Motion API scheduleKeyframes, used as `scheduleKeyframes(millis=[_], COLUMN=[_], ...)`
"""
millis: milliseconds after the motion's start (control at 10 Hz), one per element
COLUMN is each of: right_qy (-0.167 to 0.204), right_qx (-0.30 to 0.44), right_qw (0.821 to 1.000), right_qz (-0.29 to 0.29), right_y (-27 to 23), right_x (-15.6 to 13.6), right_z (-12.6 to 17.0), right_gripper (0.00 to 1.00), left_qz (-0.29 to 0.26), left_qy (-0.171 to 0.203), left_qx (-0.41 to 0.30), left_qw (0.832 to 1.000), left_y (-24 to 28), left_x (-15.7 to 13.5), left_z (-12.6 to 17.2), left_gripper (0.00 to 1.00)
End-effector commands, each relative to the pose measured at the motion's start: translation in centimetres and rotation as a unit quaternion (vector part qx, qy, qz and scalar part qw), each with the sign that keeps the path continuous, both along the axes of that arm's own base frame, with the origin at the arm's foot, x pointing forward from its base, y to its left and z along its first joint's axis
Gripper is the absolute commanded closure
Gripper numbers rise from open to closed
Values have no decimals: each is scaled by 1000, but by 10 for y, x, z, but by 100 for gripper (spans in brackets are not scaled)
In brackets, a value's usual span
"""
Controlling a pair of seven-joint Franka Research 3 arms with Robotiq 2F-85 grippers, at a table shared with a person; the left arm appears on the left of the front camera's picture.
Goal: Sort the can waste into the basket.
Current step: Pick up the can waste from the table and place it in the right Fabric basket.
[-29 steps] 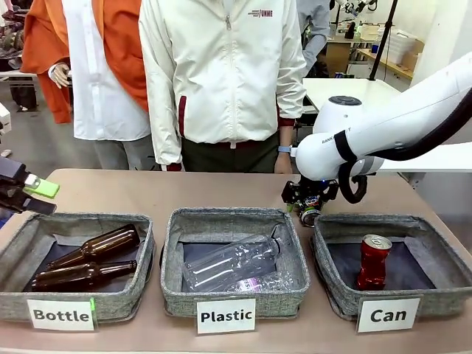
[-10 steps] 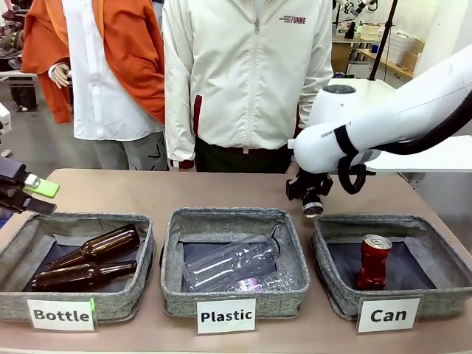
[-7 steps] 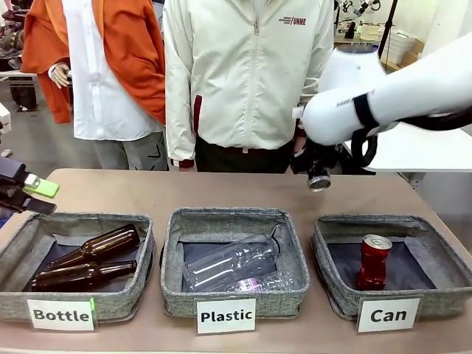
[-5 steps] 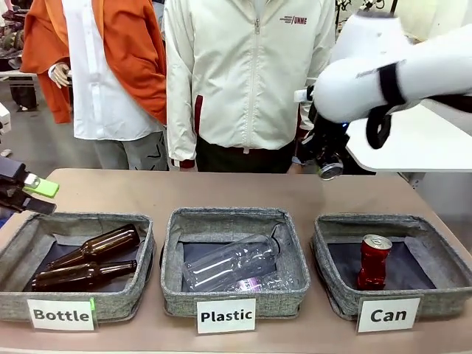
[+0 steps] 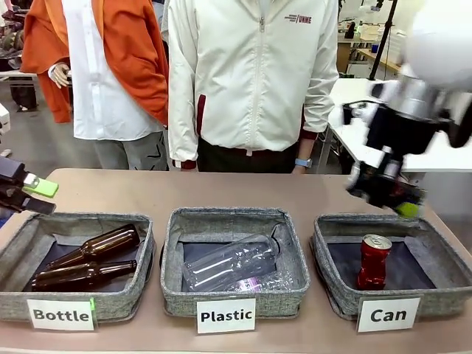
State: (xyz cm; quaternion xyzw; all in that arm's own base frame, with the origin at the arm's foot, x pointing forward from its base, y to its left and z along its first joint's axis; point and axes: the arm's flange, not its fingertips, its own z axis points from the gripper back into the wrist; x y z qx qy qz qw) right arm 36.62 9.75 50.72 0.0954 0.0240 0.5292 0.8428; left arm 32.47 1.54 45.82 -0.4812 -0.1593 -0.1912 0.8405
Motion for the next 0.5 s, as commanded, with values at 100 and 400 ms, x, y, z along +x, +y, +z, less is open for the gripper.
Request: scheduleKeyframes(millis=[100,400], right_qy=[38,3], right_qx=[20,26], right_qw=[968,982], right_qz=[247,190], right_y=[-70,-89], right_x=[-9,3], right_z=[-8,-15], right_gripper=[100,100], left_qz=[-4,-4], left_qy=[4,4], left_qx=[-1,-1], left_qw=[1000,1000], left_y=[2,2], left_x=[-3,-3], left_z=[0,0], left_gripper=[0,0])
